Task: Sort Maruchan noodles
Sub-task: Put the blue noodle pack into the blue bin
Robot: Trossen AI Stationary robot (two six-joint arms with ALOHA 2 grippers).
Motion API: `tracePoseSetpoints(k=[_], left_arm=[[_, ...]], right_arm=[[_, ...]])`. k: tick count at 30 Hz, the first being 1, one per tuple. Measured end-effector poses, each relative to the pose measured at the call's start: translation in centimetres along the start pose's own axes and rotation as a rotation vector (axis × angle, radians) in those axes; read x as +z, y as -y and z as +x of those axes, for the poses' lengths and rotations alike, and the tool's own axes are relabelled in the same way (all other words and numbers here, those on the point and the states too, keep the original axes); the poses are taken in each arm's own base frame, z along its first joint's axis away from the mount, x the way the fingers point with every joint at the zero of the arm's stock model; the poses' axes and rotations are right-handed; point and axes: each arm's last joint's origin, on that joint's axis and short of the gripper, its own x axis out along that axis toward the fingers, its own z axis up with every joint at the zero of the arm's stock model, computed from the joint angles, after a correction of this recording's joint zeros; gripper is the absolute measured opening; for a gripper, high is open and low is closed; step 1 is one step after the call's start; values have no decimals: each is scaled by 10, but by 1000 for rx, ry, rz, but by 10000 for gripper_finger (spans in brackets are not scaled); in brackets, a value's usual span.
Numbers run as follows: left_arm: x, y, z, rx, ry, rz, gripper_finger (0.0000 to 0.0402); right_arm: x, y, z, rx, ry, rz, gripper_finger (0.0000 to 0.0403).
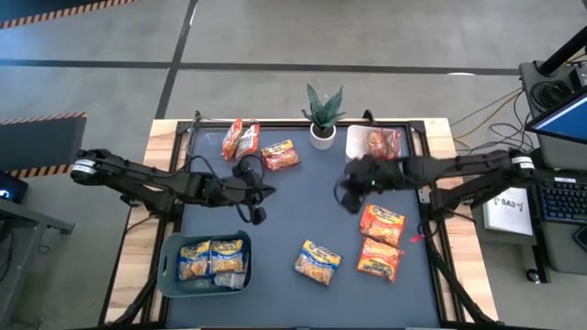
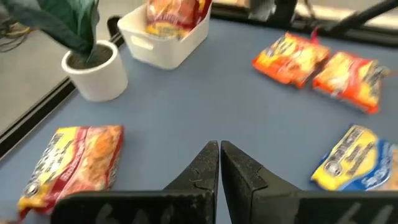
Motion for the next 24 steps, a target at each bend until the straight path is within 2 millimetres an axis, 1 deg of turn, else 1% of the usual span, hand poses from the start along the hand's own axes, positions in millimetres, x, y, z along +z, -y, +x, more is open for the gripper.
tracePoseSetpoints(k=[5, 9, 16, 19, 22, 24], left_arm=[[4, 4, -1, -24, 43, -14, 0], [4, 11, -4, -53, 60, -13, 0], [1, 32, -15, -143, 83, -25, 0], [-1, 43, -22, -193, 101, -18, 0], [-2, 53, -28, -239, 123, -15, 0], [-2, 59, -33, -270, 139, -16, 0]], right_arm=[[-17, -35, 15, 192, 1, -96, 9], [-26, -58, 28, 286, -10, -157, 9], [-31, -98, 58, 397, -52, -222, 9], [-33, -112, 72, 406, -79, -277, 9], [-36, -122, 87, 399, -113, -322, 9], [-40, -126, 97, 421, -168, -337, 9]])
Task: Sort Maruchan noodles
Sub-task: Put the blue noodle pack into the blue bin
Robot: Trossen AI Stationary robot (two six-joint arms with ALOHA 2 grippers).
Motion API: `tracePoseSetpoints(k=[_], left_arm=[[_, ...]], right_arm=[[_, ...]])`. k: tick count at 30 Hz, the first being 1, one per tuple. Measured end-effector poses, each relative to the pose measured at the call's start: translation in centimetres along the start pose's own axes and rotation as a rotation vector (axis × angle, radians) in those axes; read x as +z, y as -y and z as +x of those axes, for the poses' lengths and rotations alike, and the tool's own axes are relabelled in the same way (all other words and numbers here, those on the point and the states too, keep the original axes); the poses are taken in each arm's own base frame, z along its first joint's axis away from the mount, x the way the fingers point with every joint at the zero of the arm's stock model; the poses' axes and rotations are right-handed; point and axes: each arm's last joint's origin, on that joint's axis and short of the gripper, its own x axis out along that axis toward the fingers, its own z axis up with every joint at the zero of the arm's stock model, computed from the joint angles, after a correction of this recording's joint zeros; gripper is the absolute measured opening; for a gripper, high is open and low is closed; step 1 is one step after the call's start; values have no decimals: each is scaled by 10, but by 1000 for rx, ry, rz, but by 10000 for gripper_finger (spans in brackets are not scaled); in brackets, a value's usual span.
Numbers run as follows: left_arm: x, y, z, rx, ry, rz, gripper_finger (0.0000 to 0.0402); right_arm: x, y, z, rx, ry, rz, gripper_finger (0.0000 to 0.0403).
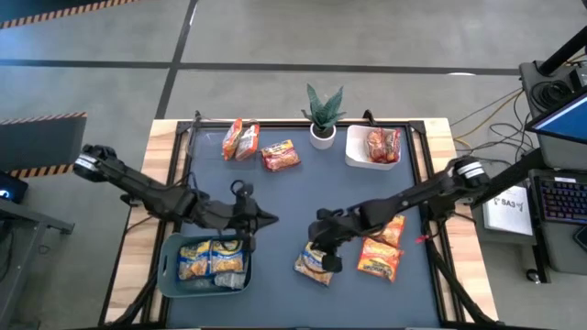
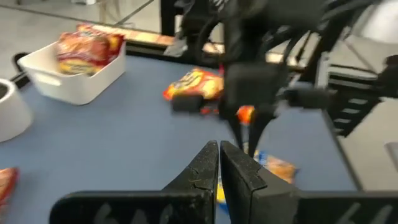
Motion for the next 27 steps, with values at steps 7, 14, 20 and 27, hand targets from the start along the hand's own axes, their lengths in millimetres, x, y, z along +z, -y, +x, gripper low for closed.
tracePoseSetpoints(k=[7, 14, 20, 27], left_arm=[[-5, 26, 4, -97, 58, 4, 0], [-17, 37, 17, -114, 49, 23, 0], [-18, 36, 21, -95, 56, 47, 0], [-19, 30, 24, -15, 50, 55, 0]], right_arm=[[-16, 2, 31, 47, -186, 3, 9], [-23, 6, 43, 6, -204, 9, 9], [-15, 31, 37, -338, -91, 60, 9], [-3, 34, -2, -322, -63, 127, 9]])
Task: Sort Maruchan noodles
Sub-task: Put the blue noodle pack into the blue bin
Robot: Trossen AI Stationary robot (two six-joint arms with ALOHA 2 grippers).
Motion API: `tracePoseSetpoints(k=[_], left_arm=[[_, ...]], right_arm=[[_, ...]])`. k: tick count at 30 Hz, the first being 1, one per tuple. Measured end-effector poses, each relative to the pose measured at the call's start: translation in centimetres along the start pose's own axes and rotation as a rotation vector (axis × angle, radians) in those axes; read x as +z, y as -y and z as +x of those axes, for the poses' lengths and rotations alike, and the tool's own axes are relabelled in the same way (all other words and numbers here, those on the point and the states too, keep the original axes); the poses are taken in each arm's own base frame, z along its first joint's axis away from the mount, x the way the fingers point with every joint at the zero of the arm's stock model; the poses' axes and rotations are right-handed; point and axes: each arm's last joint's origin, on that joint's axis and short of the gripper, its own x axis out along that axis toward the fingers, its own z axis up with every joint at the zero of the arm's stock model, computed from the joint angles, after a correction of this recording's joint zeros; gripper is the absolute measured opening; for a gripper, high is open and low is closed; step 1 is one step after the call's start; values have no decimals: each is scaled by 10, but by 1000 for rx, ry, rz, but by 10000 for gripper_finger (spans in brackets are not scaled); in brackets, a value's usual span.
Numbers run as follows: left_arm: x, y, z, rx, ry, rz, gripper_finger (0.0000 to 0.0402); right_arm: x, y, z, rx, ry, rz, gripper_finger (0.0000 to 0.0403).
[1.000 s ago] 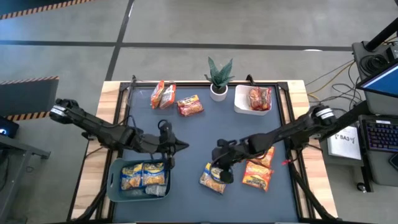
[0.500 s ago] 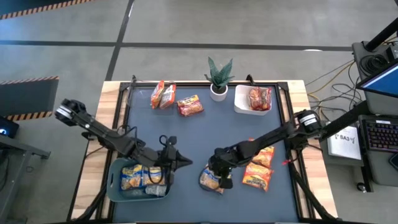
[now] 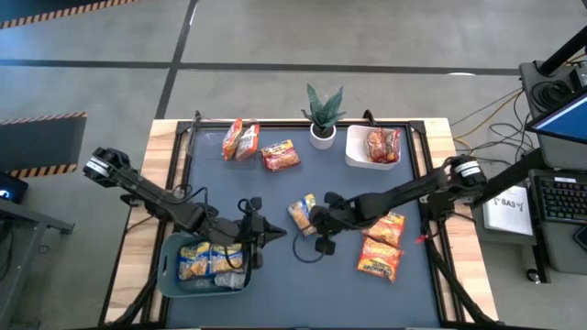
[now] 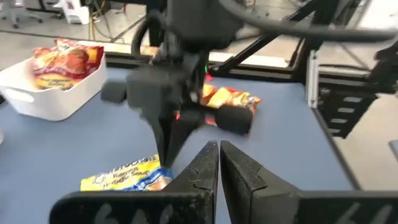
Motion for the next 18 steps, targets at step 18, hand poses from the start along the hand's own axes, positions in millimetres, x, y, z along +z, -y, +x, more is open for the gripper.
tracePoseSetpoints(k=[18], left_arm=[[-45, -47, 81, 109, -252, 5, 0]], right_arm=[[-53, 55, -37, 89, 204, 388, 9]])
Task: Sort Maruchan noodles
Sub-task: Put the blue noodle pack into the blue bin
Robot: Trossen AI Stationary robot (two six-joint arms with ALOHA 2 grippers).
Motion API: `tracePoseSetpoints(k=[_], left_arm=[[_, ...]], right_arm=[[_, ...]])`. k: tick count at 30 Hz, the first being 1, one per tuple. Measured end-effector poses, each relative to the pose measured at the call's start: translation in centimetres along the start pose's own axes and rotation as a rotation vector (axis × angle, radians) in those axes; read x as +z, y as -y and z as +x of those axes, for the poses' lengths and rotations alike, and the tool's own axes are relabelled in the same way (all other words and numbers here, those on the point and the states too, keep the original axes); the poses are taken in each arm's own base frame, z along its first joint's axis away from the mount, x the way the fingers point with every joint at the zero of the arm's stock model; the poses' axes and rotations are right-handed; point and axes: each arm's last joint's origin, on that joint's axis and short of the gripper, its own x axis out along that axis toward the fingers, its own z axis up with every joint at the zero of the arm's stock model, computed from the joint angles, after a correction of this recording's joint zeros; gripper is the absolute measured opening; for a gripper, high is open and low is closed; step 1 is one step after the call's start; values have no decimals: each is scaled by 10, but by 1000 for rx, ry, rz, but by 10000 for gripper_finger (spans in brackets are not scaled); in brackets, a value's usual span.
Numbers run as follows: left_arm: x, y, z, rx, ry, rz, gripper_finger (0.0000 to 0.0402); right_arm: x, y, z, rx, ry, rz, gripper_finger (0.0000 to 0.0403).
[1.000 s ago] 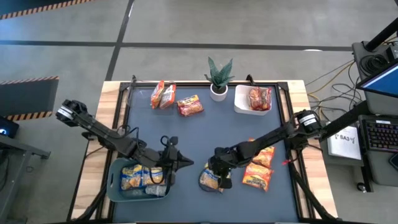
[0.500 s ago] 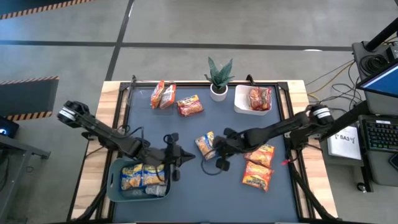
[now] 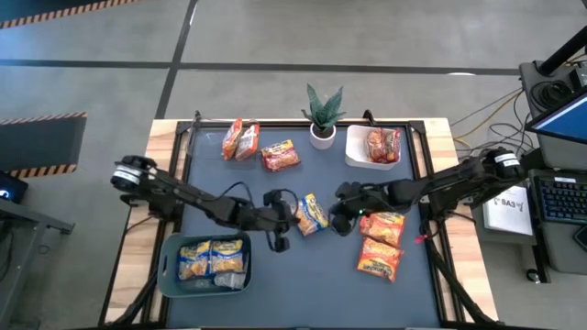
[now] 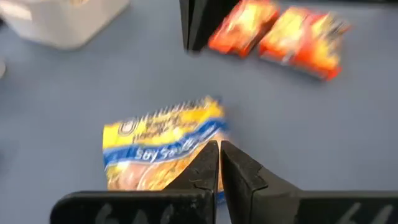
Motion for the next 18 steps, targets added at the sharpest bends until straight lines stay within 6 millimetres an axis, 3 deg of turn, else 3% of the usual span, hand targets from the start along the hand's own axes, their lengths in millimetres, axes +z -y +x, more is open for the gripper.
tracePoseSetpoints(k=[4, 10, 18], left_arm=[[-7, -5, 19, 47, -87, 5, 0], [-11, -5, 39, 90, -196, 36, 0], [-18, -5, 47, 110, -256, 43, 0]], right_arm=[[-9, 17, 8, -9, 24, 86, 9], [-6, 29, 15, -29, 44, 181, 15], [-4, 35, 26, 24, 14, 217, 100]])
